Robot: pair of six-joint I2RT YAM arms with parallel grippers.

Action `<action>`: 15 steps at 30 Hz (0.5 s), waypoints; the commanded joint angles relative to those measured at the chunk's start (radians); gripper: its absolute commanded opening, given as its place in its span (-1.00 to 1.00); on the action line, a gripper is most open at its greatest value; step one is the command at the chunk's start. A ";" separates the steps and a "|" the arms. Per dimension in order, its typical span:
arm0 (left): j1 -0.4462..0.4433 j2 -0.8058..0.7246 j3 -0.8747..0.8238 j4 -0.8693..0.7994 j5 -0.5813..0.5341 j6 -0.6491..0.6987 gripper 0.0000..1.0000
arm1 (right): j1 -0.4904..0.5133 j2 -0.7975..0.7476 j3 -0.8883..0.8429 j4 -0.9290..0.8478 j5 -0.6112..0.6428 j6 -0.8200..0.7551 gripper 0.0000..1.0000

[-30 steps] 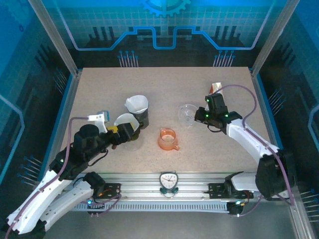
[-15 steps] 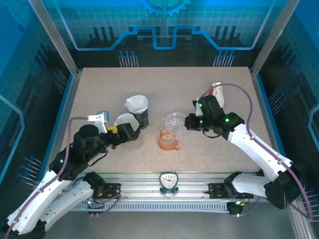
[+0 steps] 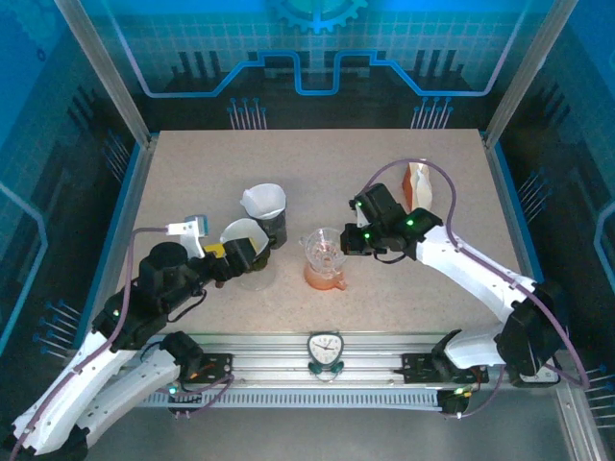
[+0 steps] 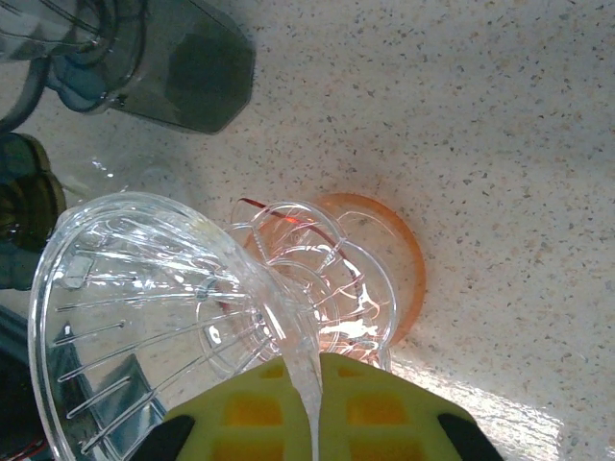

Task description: Place the coffee filter in the dripper

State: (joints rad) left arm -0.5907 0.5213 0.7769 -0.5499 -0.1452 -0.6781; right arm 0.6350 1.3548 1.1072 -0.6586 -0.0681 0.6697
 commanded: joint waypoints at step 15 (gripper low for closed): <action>0.005 -0.016 0.012 -0.017 -0.029 0.027 0.98 | 0.014 0.037 0.040 0.019 -0.002 -0.012 -0.99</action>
State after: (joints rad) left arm -0.5907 0.5152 0.7769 -0.5564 -0.1539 -0.6777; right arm 0.6365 1.3815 1.1194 -0.6506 -0.0677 0.6697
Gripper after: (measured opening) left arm 0.988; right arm 0.079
